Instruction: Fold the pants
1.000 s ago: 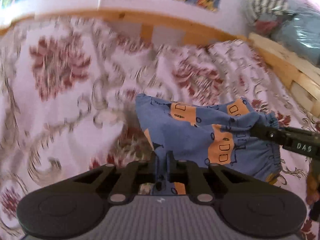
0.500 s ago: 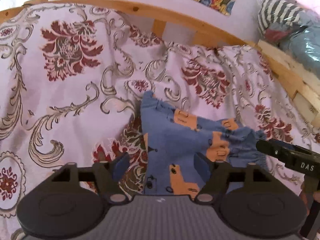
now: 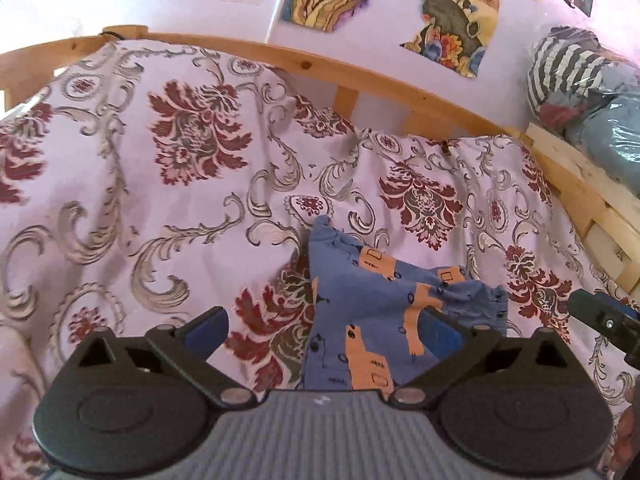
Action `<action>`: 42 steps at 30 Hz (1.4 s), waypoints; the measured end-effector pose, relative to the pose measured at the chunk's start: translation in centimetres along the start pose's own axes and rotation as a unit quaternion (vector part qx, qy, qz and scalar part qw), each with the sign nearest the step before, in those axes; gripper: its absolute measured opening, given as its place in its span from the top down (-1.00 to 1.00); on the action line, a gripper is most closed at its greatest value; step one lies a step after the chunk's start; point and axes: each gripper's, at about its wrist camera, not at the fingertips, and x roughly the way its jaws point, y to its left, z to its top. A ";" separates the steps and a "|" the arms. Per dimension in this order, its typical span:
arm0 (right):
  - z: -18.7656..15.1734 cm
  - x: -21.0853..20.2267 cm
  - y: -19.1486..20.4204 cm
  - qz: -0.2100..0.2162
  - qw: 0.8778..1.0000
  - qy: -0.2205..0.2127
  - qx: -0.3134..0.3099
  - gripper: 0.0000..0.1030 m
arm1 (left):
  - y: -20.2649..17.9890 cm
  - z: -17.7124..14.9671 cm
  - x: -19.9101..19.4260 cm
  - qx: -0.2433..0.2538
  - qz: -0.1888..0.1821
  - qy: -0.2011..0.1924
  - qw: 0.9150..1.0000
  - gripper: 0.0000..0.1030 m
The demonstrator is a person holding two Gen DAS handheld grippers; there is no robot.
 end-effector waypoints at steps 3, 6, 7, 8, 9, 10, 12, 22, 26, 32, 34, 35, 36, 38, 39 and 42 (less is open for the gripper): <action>-0.2 -2.1 1.2 -0.005 1.000 -0.008 -0.008 -0.99 | -0.4 -0.7 -2.1 0.019 0.014 -0.003 1.000 -1.00; -0.8 -4.2 2.4 -0.012 1.000 -0.006 -0.011 -0.99 | -0.7 -1.8 -4.6 0.042 0.028 -0.009 0.999 -1.00; -1.1 -5.0 2.8 -0.014 1.000 -0.004 -0.010 -0.99 | -0.7 -2.2 -5.3 0.045 0.033 -0.009 0.998 -1.00; -1.4 -5.6 3.1 -0.016 1.000 -0.002 -0.010 -0.99 | -0.8 -2.5 -6.0 0.047 0.038 -0.008 0.998 -1.00; -1.7 -6.3 3.5 -0.019 1.000 -0.001 -0.009 -0.99 | -0.8 -2.9 -6.8 0.049 0.042 -0.006 0.998 -1.00; -2.1 -6.9 3.8 -0.021 1.000 0.001 -0.008 -0.99 | -0.9 -3.3 -7.4 0.051 0.045 -0.005 0.998 -1.00; -2.6 -8.1 4.4 -0.024 1.000 0.004 -0.010 -0.99 | -1.0 -3.9 -8.6 0.057 0.045 -0.008 0.997 -1.00; -4.2 -10.9 5.3 -0.033 0.999 0.009 0.000 -0.99 | -1.4 -5.8 -10.5 0.092 0.058 -0.008 0.994 -1.00; -4.4 -11.0 5.3 -0.035 0.999 0.010 -0.003 -0.99 | -1.4 -5.9 -10.4 0.090 0.057 -0.008 0.994 -1.00; -4.6 -10.7 5.2 -0.035 0.999 0.014 -0.002 -0.99 | -1.3 -5.9 -10.3 0.088 0.057 -0.005 0.994 -1.00; -4.6 -10.6 5.1 -0.034 0.999 0.016 -0.003 -0.99 | -1.3 -5.9 -10.2 0.086 0.057 -0.004 0.995 -1.00; -4.7 -10.6 5.1 -0.035 0.999 0.017 -0.003 -0.99 | -1.2 -5.9 -10.1 0.085 0.057 -0.003 0.995 -1.00; -4.7 -10.6 5.1 -0.035 0.999 0.017 -0.004 -0.99 | -1.2 -5.9 -10.1 0.084 0.057 -0.003 0.995 -1.00; -4.7 -10.5 5.0 -0.034 0.999 0.019 -0.003 -0.99 | -1.1 -5.9 -10.1 0.083 0.056 -0.003 0.995 -1.00; -4.7 -10.5 5.0 -0.034 0.999 0.018 -0.003 -0.99 | -1.1 -5.9 -10.1 0.083 0.057 -0.003 0.995 -1.00; -4.7 -10.5 5.0 -0.034 0.999 0.018 -0.003 -0.99 | -1.0 -6.0 -10.0 0.082 0.058 -0.001 0.995 -1.00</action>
